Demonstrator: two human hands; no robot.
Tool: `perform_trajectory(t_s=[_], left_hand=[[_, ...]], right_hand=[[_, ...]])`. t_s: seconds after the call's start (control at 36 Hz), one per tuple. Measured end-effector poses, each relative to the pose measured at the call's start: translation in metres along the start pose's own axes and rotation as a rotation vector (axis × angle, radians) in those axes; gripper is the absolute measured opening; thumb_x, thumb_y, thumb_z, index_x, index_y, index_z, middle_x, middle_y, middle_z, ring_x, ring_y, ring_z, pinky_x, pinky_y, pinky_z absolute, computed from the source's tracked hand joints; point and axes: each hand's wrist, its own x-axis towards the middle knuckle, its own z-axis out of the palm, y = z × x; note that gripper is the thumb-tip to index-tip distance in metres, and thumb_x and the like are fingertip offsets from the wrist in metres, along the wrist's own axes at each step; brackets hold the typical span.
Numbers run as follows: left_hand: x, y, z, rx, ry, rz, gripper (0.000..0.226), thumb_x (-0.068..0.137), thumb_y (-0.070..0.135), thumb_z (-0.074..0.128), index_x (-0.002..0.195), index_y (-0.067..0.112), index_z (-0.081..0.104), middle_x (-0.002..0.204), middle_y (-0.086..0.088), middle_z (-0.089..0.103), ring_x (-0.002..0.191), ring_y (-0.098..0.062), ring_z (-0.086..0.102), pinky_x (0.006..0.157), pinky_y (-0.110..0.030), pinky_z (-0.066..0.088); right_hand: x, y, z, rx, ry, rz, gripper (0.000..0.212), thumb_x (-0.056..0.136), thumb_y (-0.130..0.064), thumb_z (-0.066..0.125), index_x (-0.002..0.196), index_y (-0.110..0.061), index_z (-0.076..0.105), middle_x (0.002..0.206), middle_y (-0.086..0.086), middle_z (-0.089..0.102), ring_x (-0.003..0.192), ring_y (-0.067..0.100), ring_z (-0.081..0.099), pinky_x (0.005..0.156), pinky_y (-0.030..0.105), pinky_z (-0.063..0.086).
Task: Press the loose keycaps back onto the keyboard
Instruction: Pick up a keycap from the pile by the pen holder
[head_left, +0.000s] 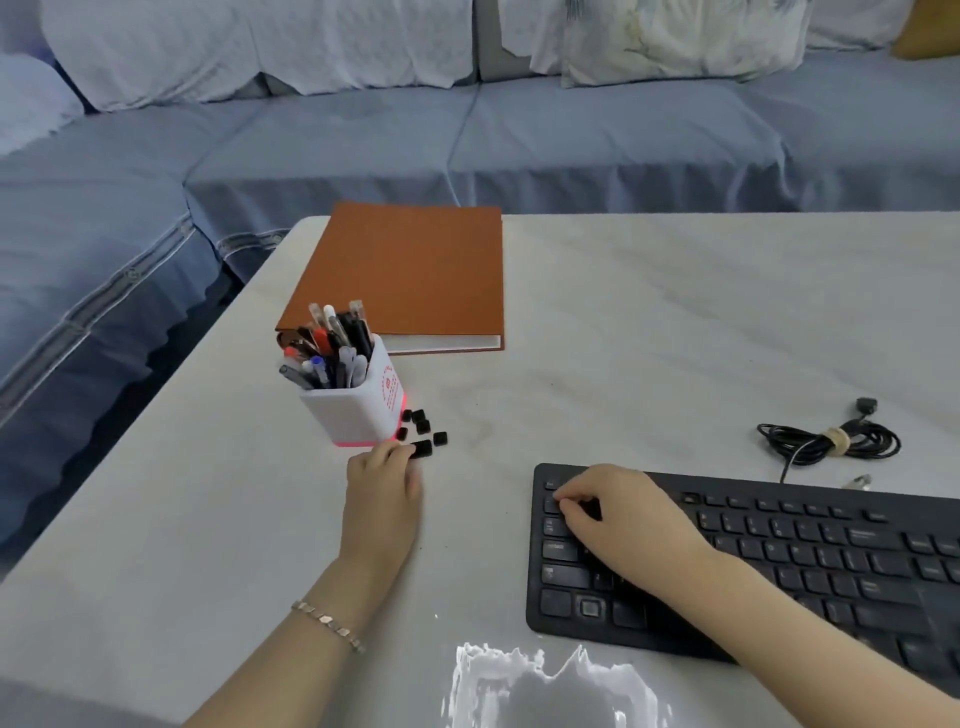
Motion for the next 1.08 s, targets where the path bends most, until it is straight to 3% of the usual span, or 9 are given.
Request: perform_trajectory(t_s=[0.08, 0.22, 0.5, 0.58, 0.67, 0.83, 0.92, 1.0, 1.08], left_hand=[[-0.007, -0.006, -0.004, -0.061, -0.025, 0.018, 0.016, 0.093, 0.004, 0.052, 0.098, 0.006, 0.067, 0.101, 0.003, 0.056, 0.097, -0.022, 0.038, 0.078, -0.013, 0.023], [-0.023, -0.011, -0.014, -0.211, -0.108, 0.007, 0.031, 0.087, 0.003, 0.058, 0.073, 0.031, 0.053, 0.083, 0.011, 0.054, 0.087, -0.015, 0.049, 0.071, -0.010, 0.035], [-0.034, -0.020, -0.021, -0.339, -0.091, -0.072, 0.020, 0.085, 0.000, 0.062, 0.100, 0.011, 0.069, 0.092, 0.007, 0.049, 0.085, 0.000, 0.053, 0.075, -0.001, 0.036], [-0.032, -0.020, -0.026, -0.355, -0.163, -0.083, 0.014, 0.082, 0.003, 0.067, 0.091, 0.014, 0.067, 0.092, 0.006, 0.046, 0.076, 0.000, 0.052, 0.073, 0.000, 0.034], [-0.028, -0.021, -0.028, -0.370, -0.181, -0.112, 0.024, 0.077, 0.004, 0.071, 0.074, 0.022, 0.057, 0.088, -0.001, 0.051, 0.074, -0.002, 0.049, 0.069, -0.004, 0.034], [-0.026, -0.022, -0.027, -0.314, -0.194, -0.110, 0.015, 0.080, 0.005, 0.067, 0.078, 0.016, 0.057, 0.082, 0.002, 0.055, 0.076, -0.006, 0.051, 0.067, -0.010, 0.036], [-0.028, -0.020, -0.030, -0.298, -0.170, -0.120, 0.010, 0.082, 0.005, 0.063, 0.079, 0.012, 0.057, 0.081, 0.001, 0.056, 0.073, -0.008, 0.051, 0.067, -0.014, 0.038], [-0.032, -0.019, -0.032, -0.329, -0.141, -0.146, 0.010, 0.081, 0.000, 0.059, 0.079, 0.010, 0.059, 0.079, -0.003, 0.058, 0.075, -0.017, 0.053, 0.068, -0.020, 0.041], [-0.034, -0.014, -0.035, -0.418, -0.103, -0.224, 0.020, 0.082, -0.004, 0.057, 0.081, 0.014, 0.064, 0.083, 0.005, 0.064, 0.078, -0.008, 0.057, 0.067, -0.006, 0.039]], right_hand=[[0.015, -0.011, 0.008, -0.006, -0.019, -0.032, 0.028, 0.093, -0.020, 0.045, 0.110, -0.020, 0.067, 0.111, -0.005, 0.064, 0.102, 0.011, 0.057, 0.086, 0.018, 0.042], [0.048, -0.039, 0.024, 0.009, -0.058, -0.091, 0.030, 0.095, -0.018, 0.043, 0.118, -0.020, 0.062, 0.123, -0.004, 0.057, 0.113, 0.012, 0.051, 0.091, 0.020, 0.037], [0.109, -0.073, 0.067, -0.215, -0.216, -0.290, 0.034, 0.094, -0.013, 0.046, 0.127, -0.015, 0.054, 0.130, 0.004, 0.046, 0.120, 0.022, 0.038, 0.094, 0.035, 0.040], [0.115, -0.073, 0.076, -0.299, -0.219, -0.327, 0.028, 0.094, -0.012, 0.045, 0.118, -0.013, 0.060, 0.123, 0.004, 0.050, 0.114, 0.024, 0.039, 0.086, 0.033, 0.041], [0.114, -0.071, 0.081, -0.277, -0.205, -0.313, 0.027, 0.094, -0.012, 0.047, 0.115, -0.013, 0.064, 0.120, 0.006, 0.052, 0.113, 0.024, 0.041, 0.090, 0.035, 0.041], [0.099, -0.062, 0.073, -0.271, -0.124, -0.246, 0.028, 0.093, -0.012, 0.044, 0.116, -0.016, 0.060, 0.113, 0.007, 0.054, 0.109, 0.025, 0.048, 0.079, 0.029, 0.040], [0.086, -0.059, 0.066, -0.095, -0.069, -0.188, 0.032, 0.091, -0.012, 0.045, 0.119, -0.018, 0.060, 0.111, 0.004, 0.061, 0.103, 0.020, 0.054, 0.083, 0.026, 0.042], [0.069, -0.056, 0.055, 0.310, 0.049, -0.056, 0.027, 0.085, -0.005, 0.053, 0.103, -0.017, 0.068, 0.080, -0.002, 0.064, 0.070, 0.007, 0.056, 0.070, 0.010, 0.041], [0.045, -0.055, 0.039, 0.751, -0.032, 0.078, 0.025, 0.084, 0.003, 0.056, 0.094, -0.016, 0.069, 0.070, -0.003, 0.059, 0.060, 0.002, 0.063, 0.069, 0.007, 0.045]])
